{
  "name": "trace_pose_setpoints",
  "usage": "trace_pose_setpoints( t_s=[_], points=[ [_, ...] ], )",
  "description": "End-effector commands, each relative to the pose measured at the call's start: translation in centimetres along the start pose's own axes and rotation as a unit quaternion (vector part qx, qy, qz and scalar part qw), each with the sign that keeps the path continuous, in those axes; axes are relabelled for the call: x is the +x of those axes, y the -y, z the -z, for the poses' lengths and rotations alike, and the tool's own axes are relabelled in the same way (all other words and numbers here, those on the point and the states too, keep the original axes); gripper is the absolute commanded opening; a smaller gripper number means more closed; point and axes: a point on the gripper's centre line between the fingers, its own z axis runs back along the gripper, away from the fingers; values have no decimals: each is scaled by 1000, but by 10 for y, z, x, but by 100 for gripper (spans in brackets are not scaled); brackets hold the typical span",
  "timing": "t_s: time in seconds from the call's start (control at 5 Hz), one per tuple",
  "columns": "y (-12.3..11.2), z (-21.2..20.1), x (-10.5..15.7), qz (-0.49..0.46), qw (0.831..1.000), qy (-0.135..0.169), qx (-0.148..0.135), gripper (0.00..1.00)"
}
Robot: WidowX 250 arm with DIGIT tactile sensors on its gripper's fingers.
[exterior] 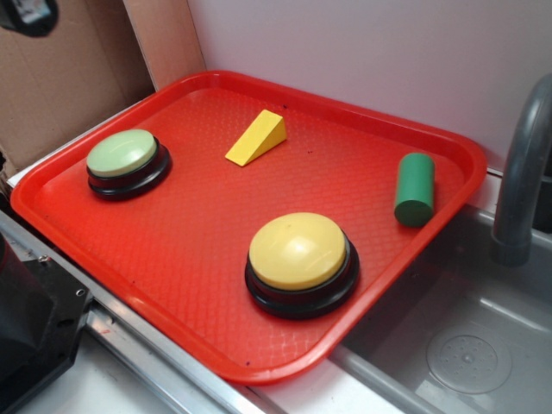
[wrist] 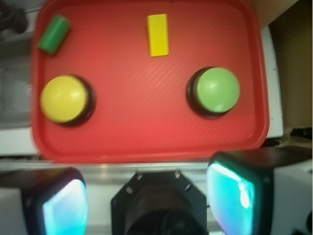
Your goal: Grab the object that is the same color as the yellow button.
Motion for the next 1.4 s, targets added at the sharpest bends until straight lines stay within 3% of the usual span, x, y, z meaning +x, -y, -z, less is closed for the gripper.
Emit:
trace_pose_setpoints(
  t_s=[0.0, 0.2, 0.6, 0.8, 1.2],
  points=[
    [-11, 53, 76, 11, 995, 57, 81, 100],
    [-10, 92, 117, 4, 994, 78, 74, 100],
    [-8, 135, 153, 26, 990, 129, 42, 100],
    [-16, 157, 158, 11, 992, 124, 28, 100],
    [-30, 187, 162, 1, 995, 99, 30, 100]
  ],
)
